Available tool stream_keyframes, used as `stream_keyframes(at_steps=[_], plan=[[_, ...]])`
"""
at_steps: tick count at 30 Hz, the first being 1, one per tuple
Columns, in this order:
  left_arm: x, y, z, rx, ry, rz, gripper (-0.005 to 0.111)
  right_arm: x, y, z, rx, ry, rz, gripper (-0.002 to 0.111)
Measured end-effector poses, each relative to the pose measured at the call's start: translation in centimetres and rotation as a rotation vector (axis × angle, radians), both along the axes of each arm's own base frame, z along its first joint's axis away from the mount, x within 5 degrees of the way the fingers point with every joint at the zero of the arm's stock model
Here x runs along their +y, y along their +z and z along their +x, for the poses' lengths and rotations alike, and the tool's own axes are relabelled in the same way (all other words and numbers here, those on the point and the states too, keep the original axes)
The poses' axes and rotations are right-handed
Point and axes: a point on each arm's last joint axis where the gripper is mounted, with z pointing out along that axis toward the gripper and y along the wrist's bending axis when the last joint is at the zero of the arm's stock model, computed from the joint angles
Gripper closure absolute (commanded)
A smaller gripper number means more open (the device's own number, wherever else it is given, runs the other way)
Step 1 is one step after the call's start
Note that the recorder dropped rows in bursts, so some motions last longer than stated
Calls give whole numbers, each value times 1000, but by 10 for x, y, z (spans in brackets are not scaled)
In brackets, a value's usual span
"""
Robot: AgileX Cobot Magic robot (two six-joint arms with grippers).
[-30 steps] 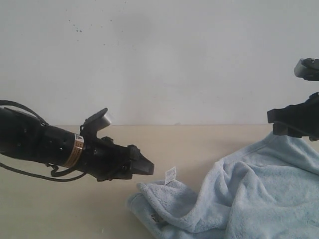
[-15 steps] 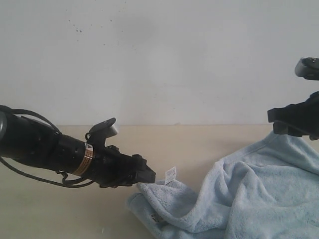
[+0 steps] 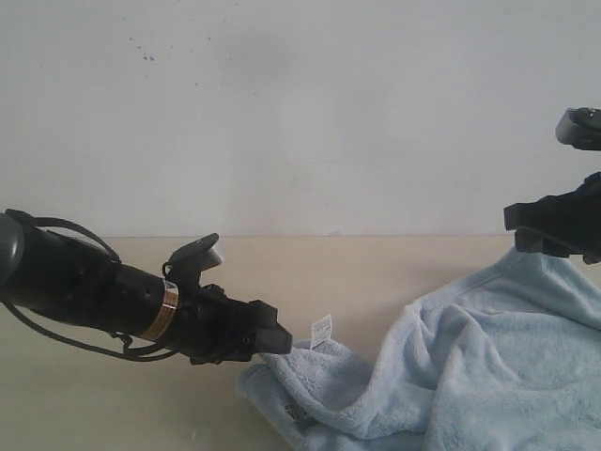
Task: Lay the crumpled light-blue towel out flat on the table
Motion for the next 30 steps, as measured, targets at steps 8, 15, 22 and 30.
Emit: stream_keyframes(at_steps=[8,15,22,30], plan=[[0,0,0,0,8,-8,48,0,0,0,-5,-4,0,66],[0,1,1,-11,10,-10,48,-1,1,1,-17,-12,-3,66],[1,-9,3,3,26,7,47,-1,1,1,-19,-14,-4,66],[-11,-12,0,-16,12,-13,50,-1,1,2,-21,-15,-5,66]])
